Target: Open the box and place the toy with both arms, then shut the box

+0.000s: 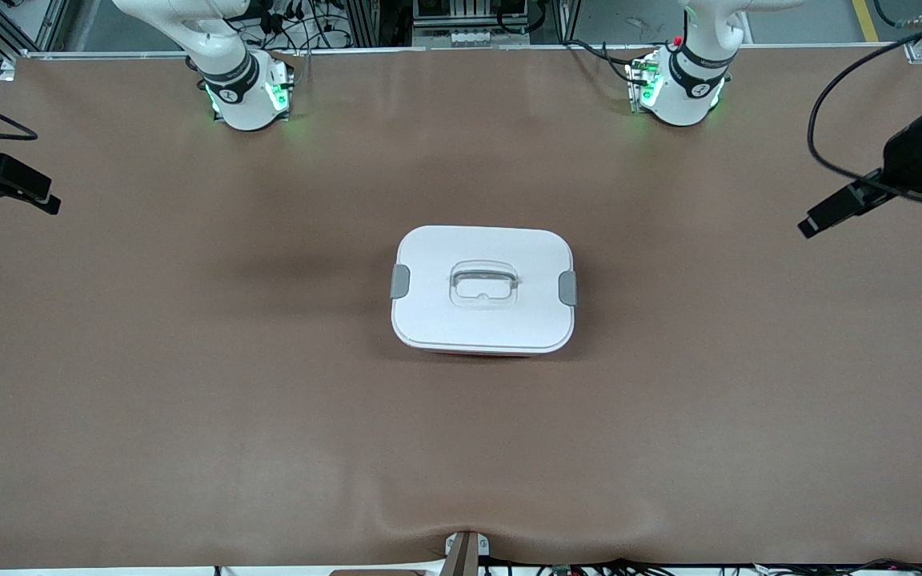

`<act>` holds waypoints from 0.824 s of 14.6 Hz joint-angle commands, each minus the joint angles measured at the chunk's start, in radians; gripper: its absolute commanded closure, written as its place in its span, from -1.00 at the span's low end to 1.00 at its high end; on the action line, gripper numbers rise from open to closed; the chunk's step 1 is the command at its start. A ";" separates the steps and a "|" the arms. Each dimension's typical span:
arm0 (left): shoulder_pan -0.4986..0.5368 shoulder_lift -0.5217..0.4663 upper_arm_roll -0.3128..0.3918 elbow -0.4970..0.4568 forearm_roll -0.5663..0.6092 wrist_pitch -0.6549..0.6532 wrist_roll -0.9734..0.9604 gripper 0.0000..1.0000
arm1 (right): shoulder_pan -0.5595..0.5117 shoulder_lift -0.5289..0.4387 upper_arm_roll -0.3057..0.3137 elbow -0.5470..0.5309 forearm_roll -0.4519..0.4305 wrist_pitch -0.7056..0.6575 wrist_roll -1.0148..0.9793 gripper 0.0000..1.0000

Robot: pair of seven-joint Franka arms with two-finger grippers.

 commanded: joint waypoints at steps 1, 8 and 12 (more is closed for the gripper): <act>0.004 -0.054 0.013 -0.018 -0.004 -0.056 0.106 -1.00 | -0.025 -0.007 0.011 0.008 0.018 -0.013 -0.012 -1.00; 0.018 -0.080 0.062 -0.009 0.019 -0.090 0.353 -1.00 | -0.021 -0.007 0.013 0.008 0.018 -0.013 -0.014 -1.00; 0.018 -0.097 0.063 -0.018 0.014 -0.096 0.380 -1.00 | -0.020 -0.004 0.014 0.008 0.018 -0.011 -0.014 -1.00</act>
